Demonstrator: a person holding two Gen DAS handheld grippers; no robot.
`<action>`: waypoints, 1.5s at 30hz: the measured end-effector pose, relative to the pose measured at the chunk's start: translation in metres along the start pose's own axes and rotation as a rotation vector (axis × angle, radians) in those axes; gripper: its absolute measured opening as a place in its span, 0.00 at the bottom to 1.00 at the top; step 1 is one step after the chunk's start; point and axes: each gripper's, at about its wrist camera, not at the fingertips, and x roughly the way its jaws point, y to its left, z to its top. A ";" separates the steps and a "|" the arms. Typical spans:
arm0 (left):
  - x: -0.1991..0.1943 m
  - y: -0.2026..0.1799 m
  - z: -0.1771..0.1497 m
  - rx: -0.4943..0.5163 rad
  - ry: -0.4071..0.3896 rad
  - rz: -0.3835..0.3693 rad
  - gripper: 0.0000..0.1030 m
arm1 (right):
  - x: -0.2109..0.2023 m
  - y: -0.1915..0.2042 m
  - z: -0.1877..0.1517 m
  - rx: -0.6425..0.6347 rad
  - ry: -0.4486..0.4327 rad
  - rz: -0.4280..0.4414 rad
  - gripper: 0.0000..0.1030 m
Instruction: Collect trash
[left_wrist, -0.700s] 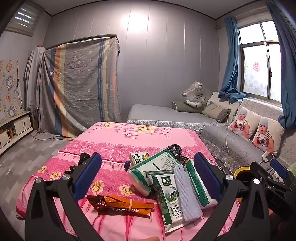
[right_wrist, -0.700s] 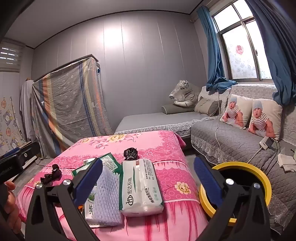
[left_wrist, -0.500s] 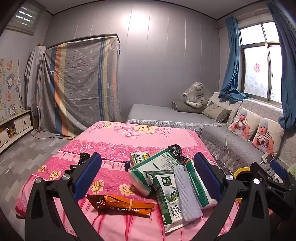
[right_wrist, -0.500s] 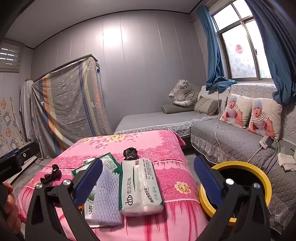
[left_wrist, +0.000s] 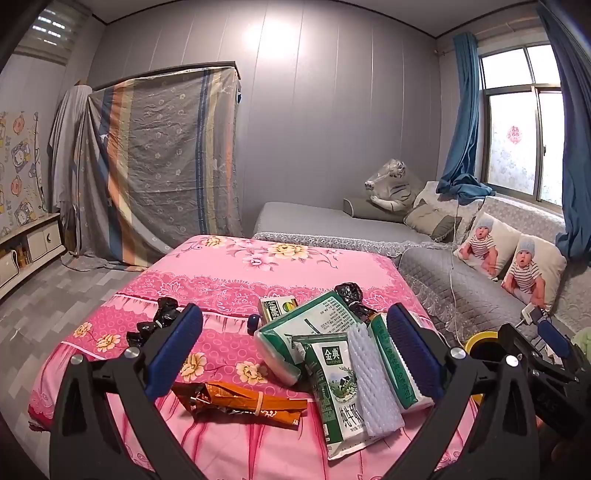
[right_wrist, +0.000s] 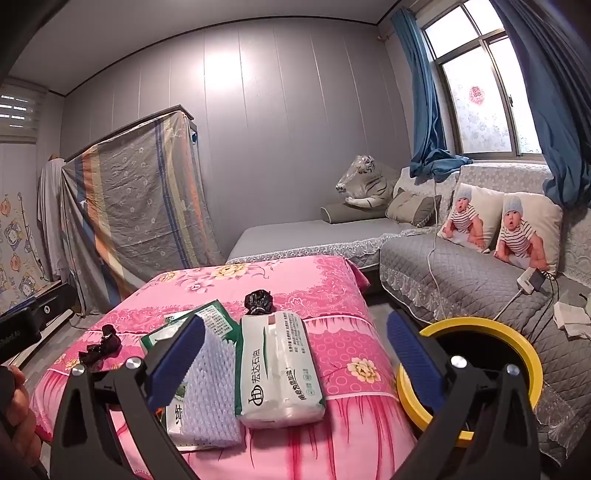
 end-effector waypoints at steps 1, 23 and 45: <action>0.000 0.000 0.000 -0.001 0.000 -0.001 0.93 | -0.001 0.002 -0.001 0.001 0.002 -0.001 0.93; 0.001 0.004 -0.006 -0.003 0.022 -0.010 0.93 | 0.002 0.003 -0.006 0.008 0.024 0.001 0.93; 0.003 0.003 -0.009 -0.004 0.034 -0.015 0.93 | 0.002 0.000 -0.008 0.017 0.036 -0.004 0.93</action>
